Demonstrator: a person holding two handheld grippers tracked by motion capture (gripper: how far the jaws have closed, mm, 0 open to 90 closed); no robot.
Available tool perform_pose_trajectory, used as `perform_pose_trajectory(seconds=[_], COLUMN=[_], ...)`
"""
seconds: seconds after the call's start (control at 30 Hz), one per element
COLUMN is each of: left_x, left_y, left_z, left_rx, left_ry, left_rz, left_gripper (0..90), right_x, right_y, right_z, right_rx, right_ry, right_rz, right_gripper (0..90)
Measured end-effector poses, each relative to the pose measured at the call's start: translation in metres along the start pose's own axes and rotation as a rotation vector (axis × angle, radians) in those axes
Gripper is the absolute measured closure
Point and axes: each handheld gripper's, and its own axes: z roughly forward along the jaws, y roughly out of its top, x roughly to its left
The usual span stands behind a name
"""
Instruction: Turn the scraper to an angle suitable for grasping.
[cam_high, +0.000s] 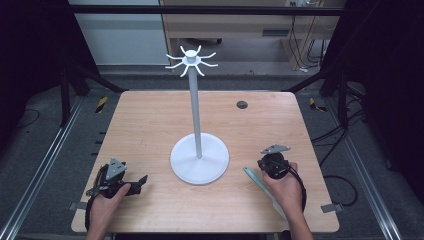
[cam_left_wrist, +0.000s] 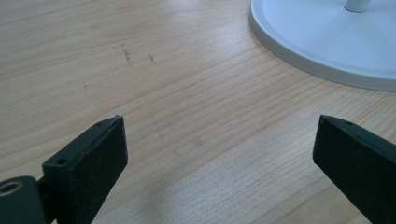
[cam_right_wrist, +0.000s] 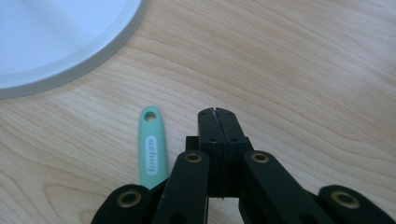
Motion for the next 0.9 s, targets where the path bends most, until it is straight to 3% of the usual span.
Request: perform_pose_trajectory(seconds=[0.43,0.9], left_x=[-0.002,-0.001], left_y=[0.0,0.0], left_z=[0.001,0.001], left_rx=[0.003,0.005], left_ry=[-0.002,0.0], left_rz=[0.009,0.012], left_gripper=[2.7,2.9], right_x=[0.012,0.019], right_y=[0.005,0.005], right_z=[0.02,0.024], right_rx=[0.048,0.07], right_ry=[0.033,0.039], right_rz=[-0.034,-0.052], right_gripper=[90.0,90.0])
